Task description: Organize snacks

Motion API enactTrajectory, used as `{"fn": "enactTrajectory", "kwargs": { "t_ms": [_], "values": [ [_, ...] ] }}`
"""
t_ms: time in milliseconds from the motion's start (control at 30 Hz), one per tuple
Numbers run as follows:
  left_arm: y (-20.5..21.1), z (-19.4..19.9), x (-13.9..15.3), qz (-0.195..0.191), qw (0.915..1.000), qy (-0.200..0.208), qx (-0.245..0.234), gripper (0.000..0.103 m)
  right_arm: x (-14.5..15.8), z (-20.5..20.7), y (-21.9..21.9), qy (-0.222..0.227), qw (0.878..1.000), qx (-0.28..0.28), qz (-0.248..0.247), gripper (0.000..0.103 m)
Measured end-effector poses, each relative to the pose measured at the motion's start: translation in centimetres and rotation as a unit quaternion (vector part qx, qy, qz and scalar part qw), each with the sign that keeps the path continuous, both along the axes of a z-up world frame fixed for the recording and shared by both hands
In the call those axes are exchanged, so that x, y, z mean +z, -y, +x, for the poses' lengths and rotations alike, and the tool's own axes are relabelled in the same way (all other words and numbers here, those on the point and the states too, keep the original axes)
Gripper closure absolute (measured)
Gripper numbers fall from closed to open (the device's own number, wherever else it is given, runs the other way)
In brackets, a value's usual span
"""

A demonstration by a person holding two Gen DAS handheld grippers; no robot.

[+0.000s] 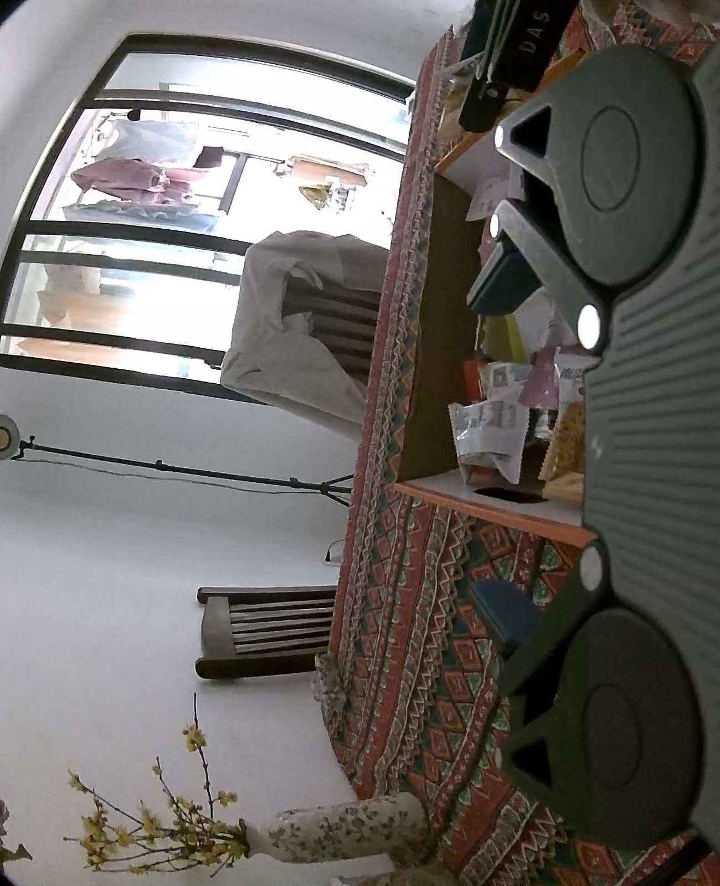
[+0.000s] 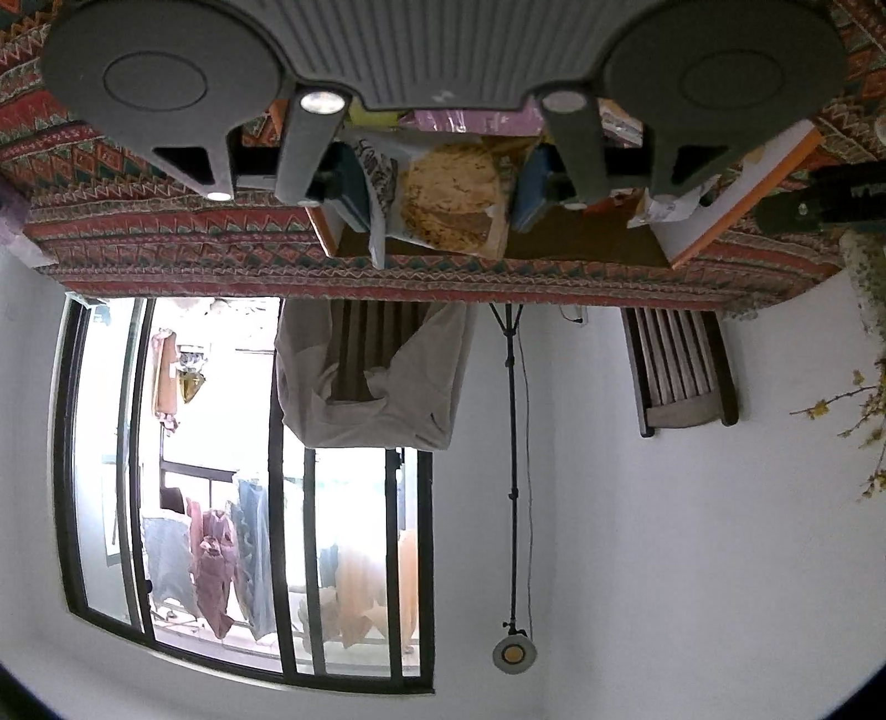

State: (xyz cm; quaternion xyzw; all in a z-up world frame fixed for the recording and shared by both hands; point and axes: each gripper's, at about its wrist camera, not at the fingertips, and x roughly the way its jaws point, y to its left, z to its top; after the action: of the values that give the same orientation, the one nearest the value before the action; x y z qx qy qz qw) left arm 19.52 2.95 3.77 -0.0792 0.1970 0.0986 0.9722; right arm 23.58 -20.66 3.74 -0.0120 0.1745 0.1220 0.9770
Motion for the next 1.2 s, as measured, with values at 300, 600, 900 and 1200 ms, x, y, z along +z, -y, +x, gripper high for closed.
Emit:
{"fn": "enactTrajectory", "kwargs": {
  "t_ms": [300, 600, 900, 1200],
  "values": [
    [0.0, -0.4, -1.1, -0.001, 1.0000, -0.007, 0.006, 0.000, -1.5, 0.8, 1.2, -0.031, 0.999, -0.017, 0.024, 0.000],
    [-0.3, -2.8, -0.5, -0.006, 0.9998, 0.016, -0.002, 0.000, -1.9, -0.7, 2.3, -0.035, 0.999, -0.020, 0.019, 0.000],
    [0.6, -8.3, 1.0, 0.009, 0.9970, 0.069, -0.033, 0.000, -1.1, -5.4, 3.4, -0.015, 1.000, 0.000, 0.020, 0.000],
    [0.5, -13.6, 1.4, -0.002, 0.9911, 0.119, -0.059, 0.000, -0.2, -11.1, 3.8, 0.017, 1.000, 0.011, 0.006, 0.000]
  ]
}}
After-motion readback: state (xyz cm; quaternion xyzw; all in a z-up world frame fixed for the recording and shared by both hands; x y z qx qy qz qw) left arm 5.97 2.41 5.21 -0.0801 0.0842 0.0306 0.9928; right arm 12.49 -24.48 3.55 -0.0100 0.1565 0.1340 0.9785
